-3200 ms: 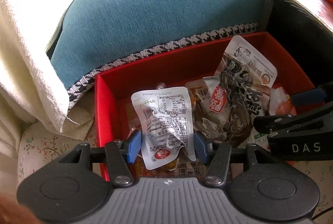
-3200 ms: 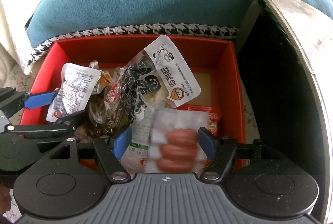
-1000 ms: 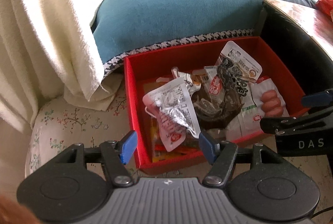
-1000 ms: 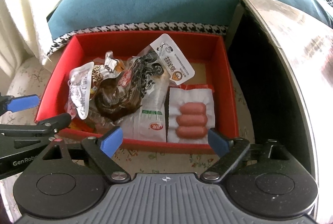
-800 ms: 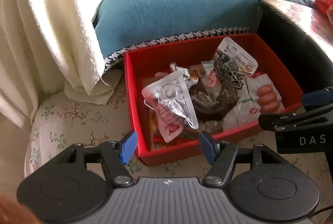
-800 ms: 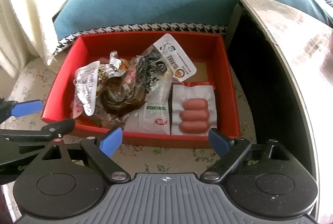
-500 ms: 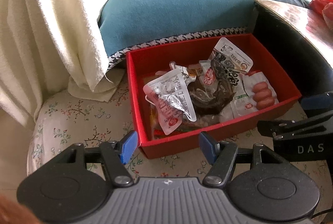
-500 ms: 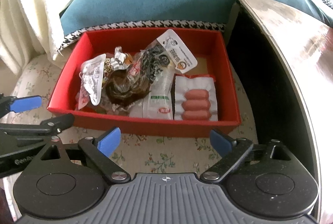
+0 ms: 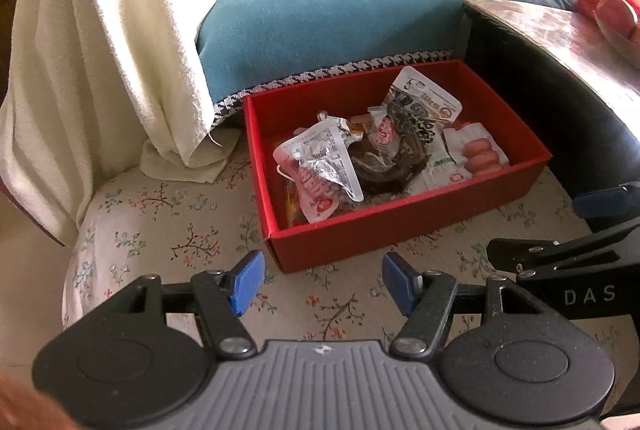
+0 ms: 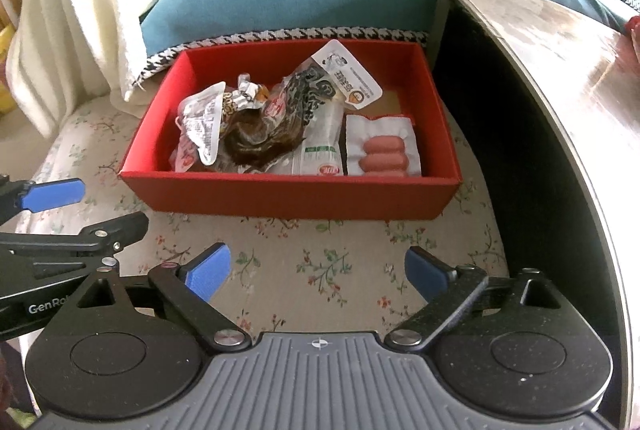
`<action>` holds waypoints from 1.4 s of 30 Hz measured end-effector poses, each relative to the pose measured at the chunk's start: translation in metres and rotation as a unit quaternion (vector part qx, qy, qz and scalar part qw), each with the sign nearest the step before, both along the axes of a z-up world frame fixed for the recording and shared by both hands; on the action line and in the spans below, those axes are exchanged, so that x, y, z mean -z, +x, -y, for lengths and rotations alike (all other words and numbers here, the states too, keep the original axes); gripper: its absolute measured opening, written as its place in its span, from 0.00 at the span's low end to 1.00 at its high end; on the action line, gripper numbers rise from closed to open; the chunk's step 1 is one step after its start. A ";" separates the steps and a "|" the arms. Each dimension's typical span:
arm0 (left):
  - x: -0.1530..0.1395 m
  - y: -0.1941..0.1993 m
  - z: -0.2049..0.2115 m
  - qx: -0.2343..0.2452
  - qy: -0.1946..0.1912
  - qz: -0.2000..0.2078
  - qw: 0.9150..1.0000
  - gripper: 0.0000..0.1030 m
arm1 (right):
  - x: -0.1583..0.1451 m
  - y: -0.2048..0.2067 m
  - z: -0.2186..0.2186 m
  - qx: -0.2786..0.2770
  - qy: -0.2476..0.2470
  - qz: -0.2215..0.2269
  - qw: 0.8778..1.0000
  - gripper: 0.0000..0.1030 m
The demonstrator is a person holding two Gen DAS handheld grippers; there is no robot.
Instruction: Organize snacks
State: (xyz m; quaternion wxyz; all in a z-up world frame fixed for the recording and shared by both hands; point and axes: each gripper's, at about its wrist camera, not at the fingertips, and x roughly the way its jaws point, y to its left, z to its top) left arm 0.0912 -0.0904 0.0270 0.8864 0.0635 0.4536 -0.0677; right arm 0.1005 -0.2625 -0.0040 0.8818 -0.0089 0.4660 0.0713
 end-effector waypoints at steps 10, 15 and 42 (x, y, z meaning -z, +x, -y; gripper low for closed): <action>-0.001 -0.025 -0.001 0.006 0.006 0.002 1.000 0.57 | -0.002 -0.028 -0.004 0.004 0.004 0.008 1.000 0.94; 0.001 -0.035 0.000 0.008 0.013 -0.002 1.000 0.57 | 0.001 -0.038 -0.005 0.004 0.002 0.006 1.000 0.94; 0.000 -0.055 -0.007 0.009 0.001 -0.008 1.000 0.57 | 0.001 -0.057 -0.009 0.002 0.010 0.012 1.000 0.95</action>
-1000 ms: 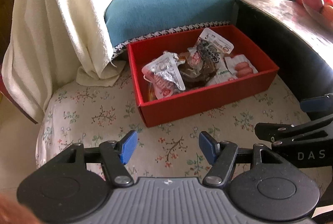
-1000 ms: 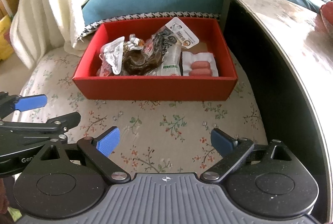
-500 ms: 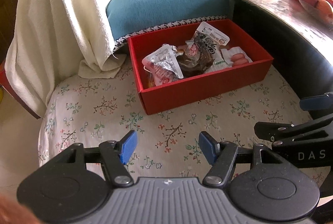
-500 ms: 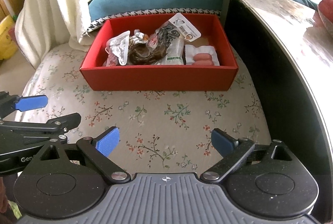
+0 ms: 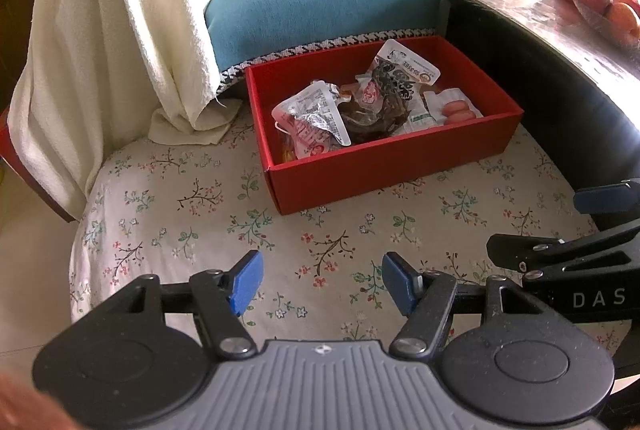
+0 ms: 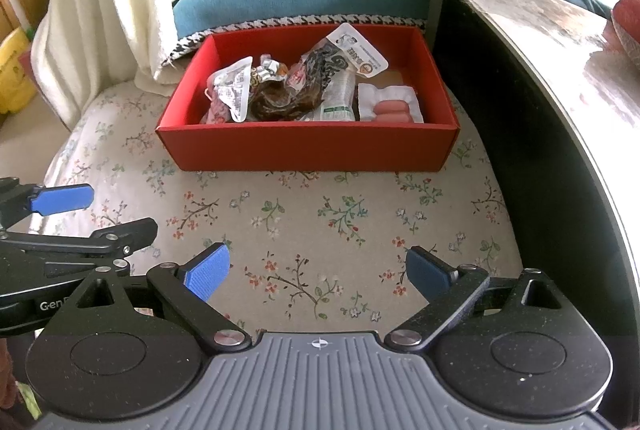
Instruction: Organize snacks
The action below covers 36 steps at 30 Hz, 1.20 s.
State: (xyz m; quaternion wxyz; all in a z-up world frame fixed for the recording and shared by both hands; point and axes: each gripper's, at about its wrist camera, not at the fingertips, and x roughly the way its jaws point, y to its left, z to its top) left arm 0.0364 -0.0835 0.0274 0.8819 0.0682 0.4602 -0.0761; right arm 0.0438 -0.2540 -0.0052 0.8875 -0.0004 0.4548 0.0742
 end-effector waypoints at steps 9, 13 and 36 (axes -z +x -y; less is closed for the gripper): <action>-0.006 -0.006 0.003 -0.001 0.014 0.019 1.000 0.57 | -0.004 -0.002 0.001 0.000 0.004 0.008 1.000 0.95; -0.007 -0.006 0.003 0.000 0.016 0.024 1.000 0.57 | -0.005 -0.002 0.001 0.001 0.006 0.009 1.000 0.95; -0.006 -0.005 0.001 -0.007 0.010 0.032 0.999 0.57 | -0.006 -0.001 0.000 0.001 0.012 0.013 1.000 0.95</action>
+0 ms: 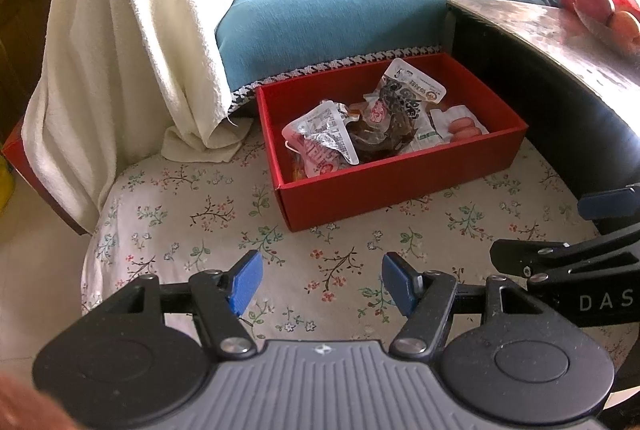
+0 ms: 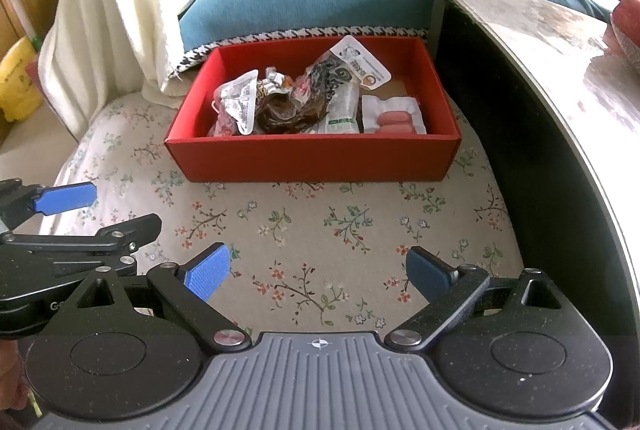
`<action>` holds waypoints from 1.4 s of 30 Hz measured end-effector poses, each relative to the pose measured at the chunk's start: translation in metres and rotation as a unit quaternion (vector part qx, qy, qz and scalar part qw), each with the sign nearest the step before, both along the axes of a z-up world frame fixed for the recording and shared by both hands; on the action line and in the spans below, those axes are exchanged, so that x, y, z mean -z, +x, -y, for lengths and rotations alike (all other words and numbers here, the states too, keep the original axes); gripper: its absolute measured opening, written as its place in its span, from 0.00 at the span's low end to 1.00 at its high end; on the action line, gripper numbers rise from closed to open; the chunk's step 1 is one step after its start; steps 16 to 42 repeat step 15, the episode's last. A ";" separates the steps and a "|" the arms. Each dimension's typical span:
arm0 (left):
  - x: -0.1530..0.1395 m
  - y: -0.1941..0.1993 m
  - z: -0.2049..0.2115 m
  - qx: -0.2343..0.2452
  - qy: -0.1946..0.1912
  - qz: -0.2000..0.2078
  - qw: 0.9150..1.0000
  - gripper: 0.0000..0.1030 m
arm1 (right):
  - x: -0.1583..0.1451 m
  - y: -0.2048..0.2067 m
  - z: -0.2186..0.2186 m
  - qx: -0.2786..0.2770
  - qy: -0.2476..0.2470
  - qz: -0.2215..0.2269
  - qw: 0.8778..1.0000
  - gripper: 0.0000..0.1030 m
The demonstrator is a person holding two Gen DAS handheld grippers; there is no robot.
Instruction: Organize snacks
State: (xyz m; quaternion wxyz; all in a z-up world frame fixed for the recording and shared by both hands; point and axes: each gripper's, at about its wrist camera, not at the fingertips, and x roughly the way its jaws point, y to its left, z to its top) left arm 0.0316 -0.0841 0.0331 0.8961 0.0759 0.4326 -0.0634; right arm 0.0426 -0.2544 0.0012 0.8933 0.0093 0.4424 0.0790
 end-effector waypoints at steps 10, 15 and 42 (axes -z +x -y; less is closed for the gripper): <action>-0.003 -0.002 -0.001 0.003 -0.012 0.013 1.000 0.57 | -0.003 -0.001 0.001 0.002 0.008 0.005 1.000 0.95; -0.002 -0.001 0.000 0.001 -0.008 0.014 1.000 0.57 | -0.002 0.000 0.001 0.003 0.006 0.001 1.000 0.95; -0.002 -0.001 0.000 0.001 -0.008 0.014 1.000 0.57 | -0.002 0.000 0.001 0.003 0.006 0.001 1.000 0.95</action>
